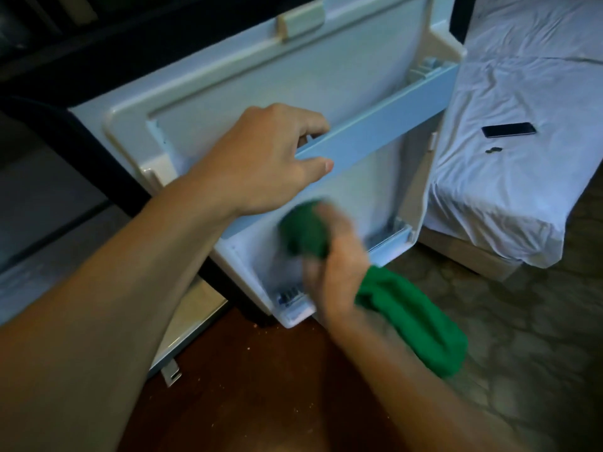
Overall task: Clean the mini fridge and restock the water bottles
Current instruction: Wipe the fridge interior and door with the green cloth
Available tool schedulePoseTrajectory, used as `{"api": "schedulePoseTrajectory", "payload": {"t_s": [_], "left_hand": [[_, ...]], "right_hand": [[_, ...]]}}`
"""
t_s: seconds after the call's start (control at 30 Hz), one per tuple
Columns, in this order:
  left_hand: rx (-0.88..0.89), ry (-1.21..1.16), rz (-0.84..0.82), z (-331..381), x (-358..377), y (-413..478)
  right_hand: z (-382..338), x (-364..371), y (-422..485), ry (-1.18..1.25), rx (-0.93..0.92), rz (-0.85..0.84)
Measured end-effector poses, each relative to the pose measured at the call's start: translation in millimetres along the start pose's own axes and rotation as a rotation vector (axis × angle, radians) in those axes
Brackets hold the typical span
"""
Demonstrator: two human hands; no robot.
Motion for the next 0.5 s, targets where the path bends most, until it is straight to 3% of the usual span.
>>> {"api": "schedulePoseTrajectory", "payload": {"t_s": [0.07,0.2,0.27,0.4,0.43,0.5], "left_hand": [[-0.002,0.002,0.013,0.1,0.4,1.0],[0.02,0.006,0.011,1.2,-0.8,-6.4],[0.011,0.003,0.018,1.2,-2.8,-9.6],[-0.018,-0.007,-0.019,0.5,-0.8,-9.0],[-0.019,-0.017,-0.016,-0.3,-1.1,-8.5],[-0.019,-0.024,0.006,-1.7,0.0,-6.0]], "right_hand": [[-7.6,14.2,-30.7,-0.065,-0.21,-0.245],[10.0,3.0,-11.9,-0.142,-0.186,-0.264],[33.7,-17.1,2.5,-0.145,-0.05,-0.154],[79.4,-50.4,46.3,-0.185,0.636,0.349],[78.0,-47.2,46.0,-0.205,0.672,0.406],[50.2,-30.3,28.9,-0.182,0.477,0.324]]}}
Point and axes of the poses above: each hand's wrist, its own y-axis towards the middle knuckle, its own x-axis out of the palm, z = x × y, the point moved 3 cm from there along y, towards the middle knuckle, and after that the axes turned 10 degrees about -x, right-handed, at the moved point
